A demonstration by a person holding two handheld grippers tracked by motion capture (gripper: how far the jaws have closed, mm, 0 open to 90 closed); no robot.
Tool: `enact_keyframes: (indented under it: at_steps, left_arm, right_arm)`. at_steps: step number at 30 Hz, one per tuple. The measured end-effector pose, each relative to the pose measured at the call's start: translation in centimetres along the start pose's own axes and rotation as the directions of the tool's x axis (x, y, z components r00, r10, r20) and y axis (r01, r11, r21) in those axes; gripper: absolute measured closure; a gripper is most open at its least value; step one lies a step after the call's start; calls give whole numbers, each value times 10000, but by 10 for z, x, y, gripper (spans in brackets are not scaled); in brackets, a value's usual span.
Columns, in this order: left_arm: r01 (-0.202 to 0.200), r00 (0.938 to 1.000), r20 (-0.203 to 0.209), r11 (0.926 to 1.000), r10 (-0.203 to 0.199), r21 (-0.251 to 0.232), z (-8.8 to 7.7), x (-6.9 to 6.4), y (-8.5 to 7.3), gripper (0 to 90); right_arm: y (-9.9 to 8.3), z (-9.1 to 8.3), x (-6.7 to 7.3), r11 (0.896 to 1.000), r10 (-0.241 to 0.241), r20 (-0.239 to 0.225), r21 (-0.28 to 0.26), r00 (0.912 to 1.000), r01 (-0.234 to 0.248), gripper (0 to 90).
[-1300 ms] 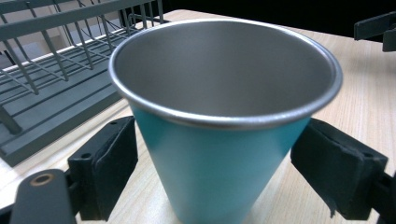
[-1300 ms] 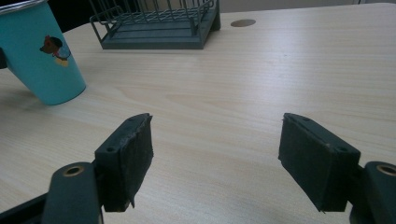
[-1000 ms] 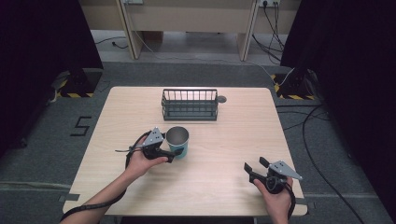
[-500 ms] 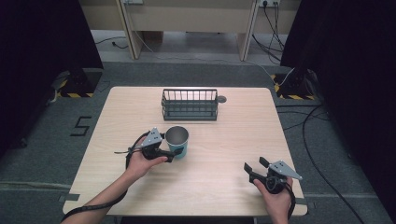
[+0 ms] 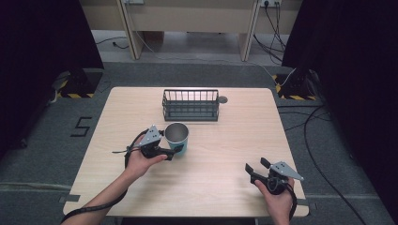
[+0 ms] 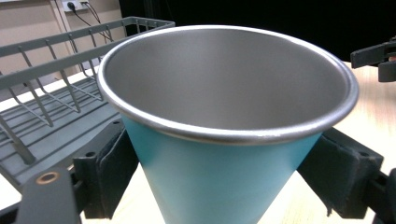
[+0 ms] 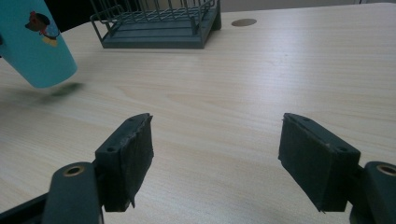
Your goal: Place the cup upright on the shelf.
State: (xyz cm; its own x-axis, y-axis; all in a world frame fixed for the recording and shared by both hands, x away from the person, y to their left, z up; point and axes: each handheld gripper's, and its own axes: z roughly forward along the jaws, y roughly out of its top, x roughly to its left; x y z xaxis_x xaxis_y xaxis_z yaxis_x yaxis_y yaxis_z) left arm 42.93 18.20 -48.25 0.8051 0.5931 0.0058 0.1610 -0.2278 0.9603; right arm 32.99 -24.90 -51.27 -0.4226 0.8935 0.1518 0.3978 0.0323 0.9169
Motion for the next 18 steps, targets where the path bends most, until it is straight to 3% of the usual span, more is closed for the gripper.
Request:
enact_keyframes:
  at_steps: [18]
  left_arm:
    - [-197,9997,-135,9997,195,-148,0,5,15,160]
  right_arm:
    - [0,0,-1,10000,-33,29,-13,10000,33,269]
